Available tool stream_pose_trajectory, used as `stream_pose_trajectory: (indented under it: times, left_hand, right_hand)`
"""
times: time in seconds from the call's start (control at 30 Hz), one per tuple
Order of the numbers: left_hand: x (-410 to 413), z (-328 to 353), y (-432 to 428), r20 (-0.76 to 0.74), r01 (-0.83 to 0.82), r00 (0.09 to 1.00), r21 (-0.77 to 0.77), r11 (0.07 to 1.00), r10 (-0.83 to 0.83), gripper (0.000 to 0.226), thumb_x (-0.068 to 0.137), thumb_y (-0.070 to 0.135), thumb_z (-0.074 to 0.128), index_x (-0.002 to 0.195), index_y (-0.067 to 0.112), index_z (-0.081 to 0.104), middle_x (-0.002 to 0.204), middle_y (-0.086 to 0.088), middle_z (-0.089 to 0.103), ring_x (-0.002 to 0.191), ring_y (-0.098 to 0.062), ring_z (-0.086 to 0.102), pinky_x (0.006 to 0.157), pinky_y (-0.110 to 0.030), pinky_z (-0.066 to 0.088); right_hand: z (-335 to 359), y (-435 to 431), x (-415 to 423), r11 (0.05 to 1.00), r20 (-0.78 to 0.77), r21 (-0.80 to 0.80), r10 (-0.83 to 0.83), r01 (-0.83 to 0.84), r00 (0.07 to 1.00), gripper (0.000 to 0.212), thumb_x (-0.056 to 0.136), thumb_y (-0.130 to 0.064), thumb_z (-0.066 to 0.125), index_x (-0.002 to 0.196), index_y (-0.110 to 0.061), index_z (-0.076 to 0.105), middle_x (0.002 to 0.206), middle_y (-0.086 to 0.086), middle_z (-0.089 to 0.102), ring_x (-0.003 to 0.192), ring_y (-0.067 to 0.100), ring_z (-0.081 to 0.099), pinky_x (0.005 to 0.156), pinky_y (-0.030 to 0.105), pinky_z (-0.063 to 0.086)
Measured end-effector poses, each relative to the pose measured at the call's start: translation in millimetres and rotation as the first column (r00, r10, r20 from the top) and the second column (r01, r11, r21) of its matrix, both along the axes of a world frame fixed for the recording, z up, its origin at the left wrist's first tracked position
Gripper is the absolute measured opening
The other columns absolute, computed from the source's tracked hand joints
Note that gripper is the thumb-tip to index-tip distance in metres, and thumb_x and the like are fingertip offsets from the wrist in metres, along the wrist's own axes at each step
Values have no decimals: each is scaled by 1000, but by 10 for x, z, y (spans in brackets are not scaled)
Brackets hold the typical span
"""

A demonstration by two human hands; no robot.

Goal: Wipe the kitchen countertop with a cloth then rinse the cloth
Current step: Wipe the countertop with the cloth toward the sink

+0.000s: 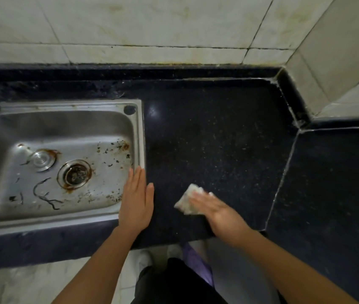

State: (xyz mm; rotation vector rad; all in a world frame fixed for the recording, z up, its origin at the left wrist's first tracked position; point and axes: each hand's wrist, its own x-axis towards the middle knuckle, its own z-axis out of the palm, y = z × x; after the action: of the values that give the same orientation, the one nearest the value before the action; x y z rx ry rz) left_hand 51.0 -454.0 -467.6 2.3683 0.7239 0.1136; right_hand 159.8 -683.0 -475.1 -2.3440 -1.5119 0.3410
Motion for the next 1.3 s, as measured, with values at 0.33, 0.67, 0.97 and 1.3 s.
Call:
stream_pose_trajectory:
  times: [0.33, 0.67, 0.97, 1.3]
  left_hand:
    - [-231, 44, -112, -290, 152, 950, 110, 982, -115, 71, 92, 53, 6, 146, 14, -19, 151, -1, -28, 138, -13, -27, 116, -32, -10]
    - [-231, 93, -111, -264, 144, 956, 48, 988, -126, 68, 90, 52, 3, 145, 18, -17, 149, 4, -26, 138, -9, -24, 114, -29, -12]
    - [-232, 106, -119, -285, 155, 949, 54, 986, -134, 71, 92, 54, 6, 147, 16, -16, 150, 2, -26, 138, -10, -24, 115, -31, -10]
    - [-213, 82, -111, -335, 150, 935, 71, 986, -118, 72, 92, 56, 7, 147, 17, -18, 149, 3, -28, 138, -10, -27, 115, -32, -11]
  right_hand:
    - [120, -416, 524, 246, -44, -58, -969, 968, 243, 66, 88, 5, 36, 147, -20, 25, 157, 3, 16, 142, 28, 17, 113, 49, 23]
    - [-122, 336, -706, 978, 28, 32, -205, 204, 978, 80, 81, -8, 44, 150, -8, 4, 154, 12, 23, 134, 24, 37, 116, 38, 20]
    - [64, -820, -126, 914, -82, 49, -398, 403, 914, 70, 73, 1, 26, 140, -18, 40, 144, 4, 41, 136, 15, 31, 116, 29, 12]
    - [223, -388, 784, 497, -49, -142, -868, 856, 495, 61, 88, 8, 34, 145, -15, 28, 155, 3, 19, 138, 27, 26, 109, 44, 32]
